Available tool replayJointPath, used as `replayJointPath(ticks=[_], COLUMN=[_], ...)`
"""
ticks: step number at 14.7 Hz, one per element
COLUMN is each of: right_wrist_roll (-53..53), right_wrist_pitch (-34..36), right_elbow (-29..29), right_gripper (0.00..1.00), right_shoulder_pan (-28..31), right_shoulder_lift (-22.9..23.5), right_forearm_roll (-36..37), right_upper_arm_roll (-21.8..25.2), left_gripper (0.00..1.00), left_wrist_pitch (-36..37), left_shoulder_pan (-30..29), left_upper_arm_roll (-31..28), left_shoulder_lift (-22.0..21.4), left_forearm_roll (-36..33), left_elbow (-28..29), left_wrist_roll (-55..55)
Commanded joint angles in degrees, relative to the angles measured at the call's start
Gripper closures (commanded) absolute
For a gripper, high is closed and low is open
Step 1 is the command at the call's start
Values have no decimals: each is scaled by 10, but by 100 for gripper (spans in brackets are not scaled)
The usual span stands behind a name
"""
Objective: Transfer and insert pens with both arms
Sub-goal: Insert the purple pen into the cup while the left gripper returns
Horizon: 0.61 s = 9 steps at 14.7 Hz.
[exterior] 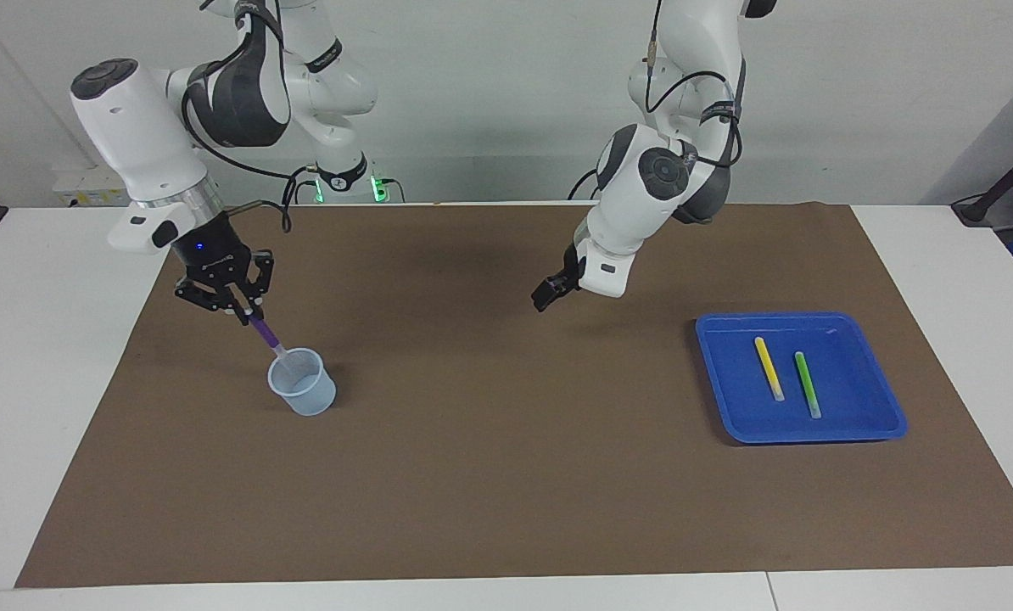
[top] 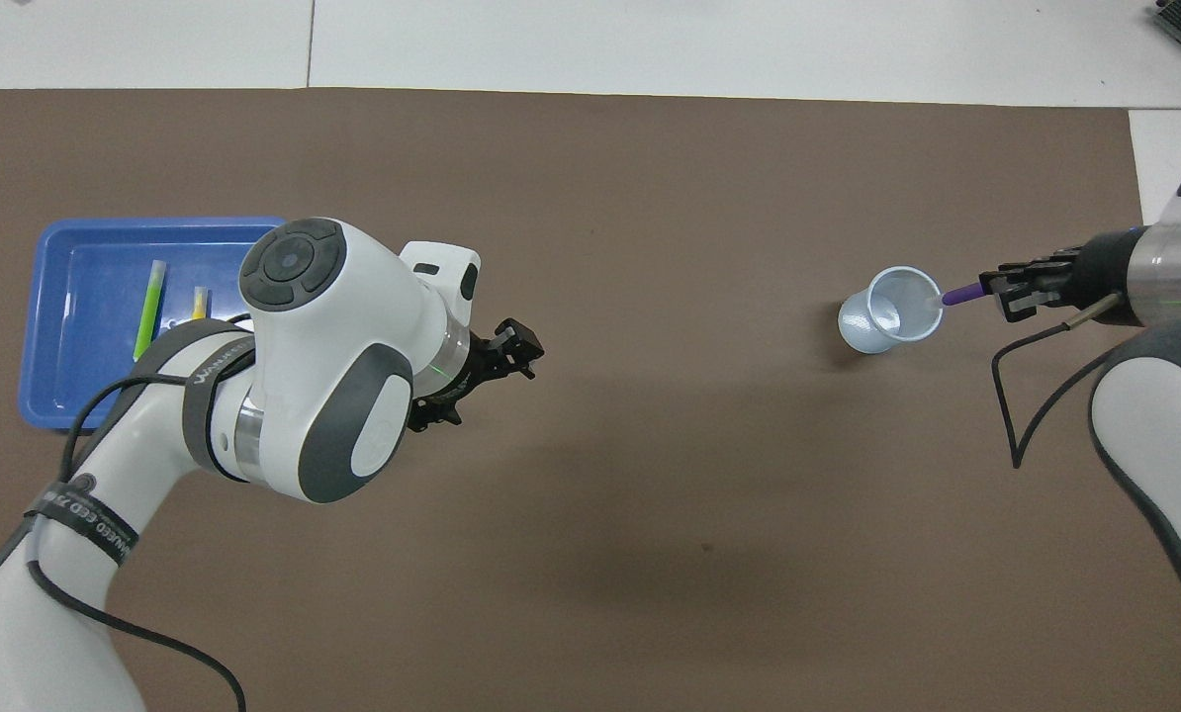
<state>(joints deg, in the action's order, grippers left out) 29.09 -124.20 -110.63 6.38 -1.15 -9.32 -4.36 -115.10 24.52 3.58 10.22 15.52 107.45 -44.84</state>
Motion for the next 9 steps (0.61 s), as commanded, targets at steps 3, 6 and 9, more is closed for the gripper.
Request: replayJointPath(ticks=[3, 6, 9], right_wrist_roll=[-1, -24, -26], right_wrist_pitch=[-35, -32, -37], right_elbow=[5, -2, -3], right_gripper=[100, 100, 100], right_shoulder_pan=[0, -11, -11], right_shoulder_lift=[20, 19, 23], right_forearm_roll=[12, 12, 12], right_upper_arm_roll=[-6, -6, -6], left_gripper=[0, 0, 0], left_wrist_pitch=[44, 32, 21], left_shoulder_pan=[-62, -103, -143], left_upper_arm_roll=[2, 2, 3], left_shoulder_lift=[-12, -10, -10], left_forearm_roll=[-101, -123, -130], left_elbow=[-10, -9, -4], left_wrist_roll=[162, 279, 369])
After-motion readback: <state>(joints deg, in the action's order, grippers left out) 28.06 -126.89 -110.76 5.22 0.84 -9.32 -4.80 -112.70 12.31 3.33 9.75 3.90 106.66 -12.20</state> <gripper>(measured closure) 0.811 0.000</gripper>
